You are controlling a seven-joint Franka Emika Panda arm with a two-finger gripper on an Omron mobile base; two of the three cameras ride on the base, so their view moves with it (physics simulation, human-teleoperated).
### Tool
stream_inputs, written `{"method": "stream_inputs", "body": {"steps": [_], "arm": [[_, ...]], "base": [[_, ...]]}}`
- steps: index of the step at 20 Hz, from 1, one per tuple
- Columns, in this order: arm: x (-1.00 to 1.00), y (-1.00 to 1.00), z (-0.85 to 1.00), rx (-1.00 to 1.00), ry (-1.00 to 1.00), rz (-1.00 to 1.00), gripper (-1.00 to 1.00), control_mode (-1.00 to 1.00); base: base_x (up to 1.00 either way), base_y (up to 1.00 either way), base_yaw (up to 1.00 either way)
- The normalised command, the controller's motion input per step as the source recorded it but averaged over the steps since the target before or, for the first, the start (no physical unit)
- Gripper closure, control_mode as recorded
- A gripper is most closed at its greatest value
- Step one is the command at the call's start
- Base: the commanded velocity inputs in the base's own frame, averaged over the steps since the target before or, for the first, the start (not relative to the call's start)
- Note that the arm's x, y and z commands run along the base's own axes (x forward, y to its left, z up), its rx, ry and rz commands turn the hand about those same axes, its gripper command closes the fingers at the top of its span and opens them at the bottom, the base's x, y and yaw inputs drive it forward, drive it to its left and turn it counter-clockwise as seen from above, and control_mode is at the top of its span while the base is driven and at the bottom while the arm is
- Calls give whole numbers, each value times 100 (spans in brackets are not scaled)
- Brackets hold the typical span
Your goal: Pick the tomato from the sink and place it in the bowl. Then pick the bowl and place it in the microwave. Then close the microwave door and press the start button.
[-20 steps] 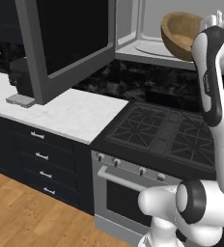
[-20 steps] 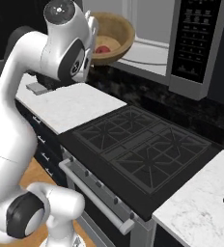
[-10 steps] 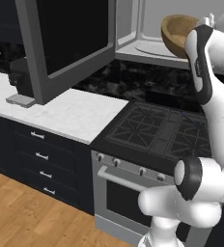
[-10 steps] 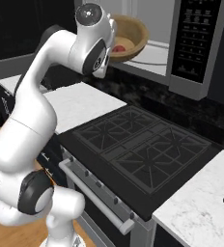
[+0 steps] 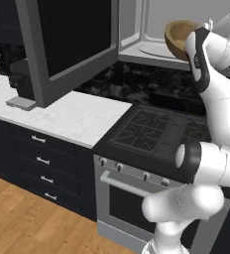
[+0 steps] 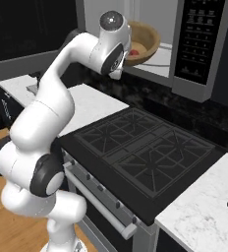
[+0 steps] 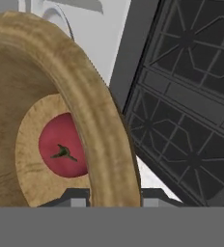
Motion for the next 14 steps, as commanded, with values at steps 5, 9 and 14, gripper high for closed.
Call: {"method": "stream_inputs", "body": {"steps": [5,9,14], "arm": [[76,-7,0,0,0,0,100,-100],[81,-8,0,0,1,0,100,-100],[68,-27,0,0,2,2,100,-100]], "base": [[0,0,0],[0,0,0],[0,0,0]]}}
